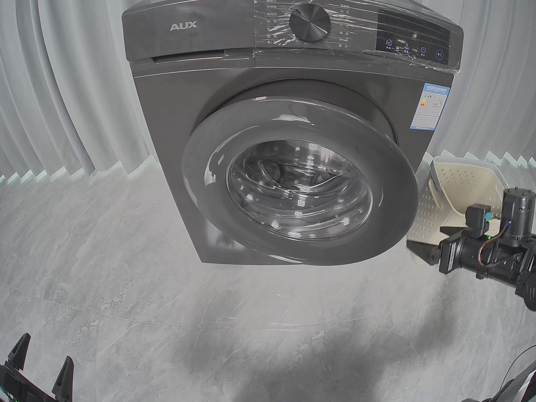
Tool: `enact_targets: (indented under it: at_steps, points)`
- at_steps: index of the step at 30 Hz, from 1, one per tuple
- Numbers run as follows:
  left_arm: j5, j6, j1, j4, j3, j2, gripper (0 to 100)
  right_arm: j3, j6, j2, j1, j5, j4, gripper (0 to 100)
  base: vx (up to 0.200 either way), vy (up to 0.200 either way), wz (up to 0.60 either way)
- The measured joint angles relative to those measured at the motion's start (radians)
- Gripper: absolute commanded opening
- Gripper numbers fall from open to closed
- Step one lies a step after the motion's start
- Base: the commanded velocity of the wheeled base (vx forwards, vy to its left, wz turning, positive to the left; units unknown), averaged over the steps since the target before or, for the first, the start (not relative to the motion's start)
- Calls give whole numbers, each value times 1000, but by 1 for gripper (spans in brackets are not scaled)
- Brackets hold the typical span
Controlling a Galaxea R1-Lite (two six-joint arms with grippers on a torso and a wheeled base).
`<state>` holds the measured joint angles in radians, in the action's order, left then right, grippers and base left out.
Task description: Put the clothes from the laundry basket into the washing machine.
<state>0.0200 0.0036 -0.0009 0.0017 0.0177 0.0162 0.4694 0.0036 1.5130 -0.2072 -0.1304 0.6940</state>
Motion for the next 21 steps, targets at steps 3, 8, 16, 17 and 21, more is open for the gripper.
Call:
enact_targets:
  at_steps: [3, 8, 16, 17, 21]
  points:
    - [0, 0, -1, 0, 0, 0, 100, -40, 3, -13, -58, -9, -2, 100, 0, 0, 0]
    - [1, -1, -1, 0, 0, 0, 100, -65, 6, -26, -129, -57, -2, 100, 0, 0, 0]
    - [1, -4, -3, 0, 0, 0, 100, -33, 53, -29, -201, -80, 8, 100, 200, 0, 0]
    - [1, -4, -3, 0, 0, 0, 100, -24, 57, -28, -203, -80, 9, 100, 200, 0, 0]
    - [1, -5, -2, 0, 0, 0, 100, 14, 66, -22, -207, -79, 9, 100, 200, 0, 0]
